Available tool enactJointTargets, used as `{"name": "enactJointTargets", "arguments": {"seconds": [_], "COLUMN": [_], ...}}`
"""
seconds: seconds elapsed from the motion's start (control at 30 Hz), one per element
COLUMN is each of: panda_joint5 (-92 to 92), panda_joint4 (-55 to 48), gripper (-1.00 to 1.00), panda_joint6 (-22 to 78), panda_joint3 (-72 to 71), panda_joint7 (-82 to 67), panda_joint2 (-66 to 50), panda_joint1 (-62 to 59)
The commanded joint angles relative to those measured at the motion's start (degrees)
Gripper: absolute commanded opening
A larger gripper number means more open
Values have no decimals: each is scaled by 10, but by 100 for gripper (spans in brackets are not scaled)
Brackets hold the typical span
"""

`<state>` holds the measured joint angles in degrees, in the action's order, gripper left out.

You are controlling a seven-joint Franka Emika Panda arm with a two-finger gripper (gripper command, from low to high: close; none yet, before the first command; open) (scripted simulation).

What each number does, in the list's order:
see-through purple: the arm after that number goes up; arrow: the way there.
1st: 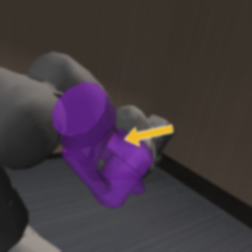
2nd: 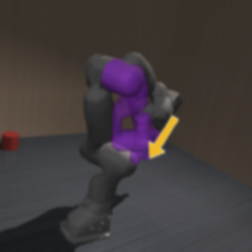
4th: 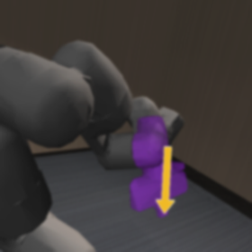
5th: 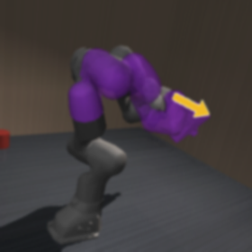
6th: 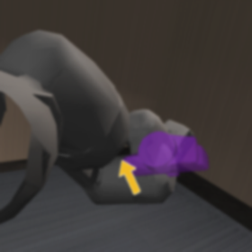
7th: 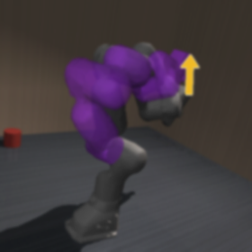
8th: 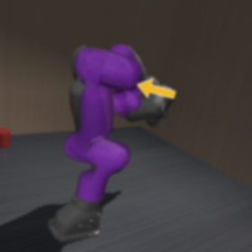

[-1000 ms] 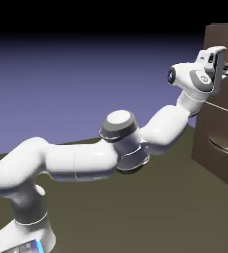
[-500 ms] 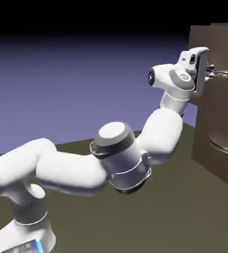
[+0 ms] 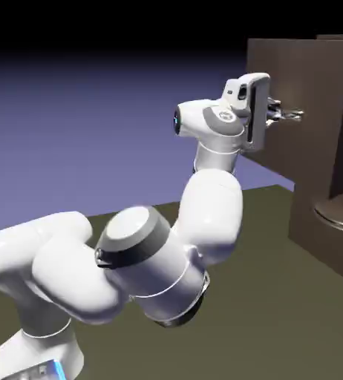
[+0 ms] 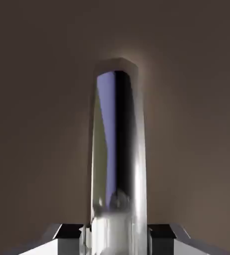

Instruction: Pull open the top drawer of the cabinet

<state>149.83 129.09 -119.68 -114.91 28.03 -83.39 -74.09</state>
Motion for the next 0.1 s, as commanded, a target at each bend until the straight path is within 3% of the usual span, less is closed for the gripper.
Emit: {"name": "enactJointTargets", "arguments": {"seconds": [0.0,0.07], "panda_joint5": [2,-4], "panda_joint4": [0,21], "gripper": [100,100], "panda_joint6": [0,7], "panda_joint3": [0,-8], "panda_joint7": [1,3], "panda_joint2": [0,-3], "panda_joint1": [0,-14]}}
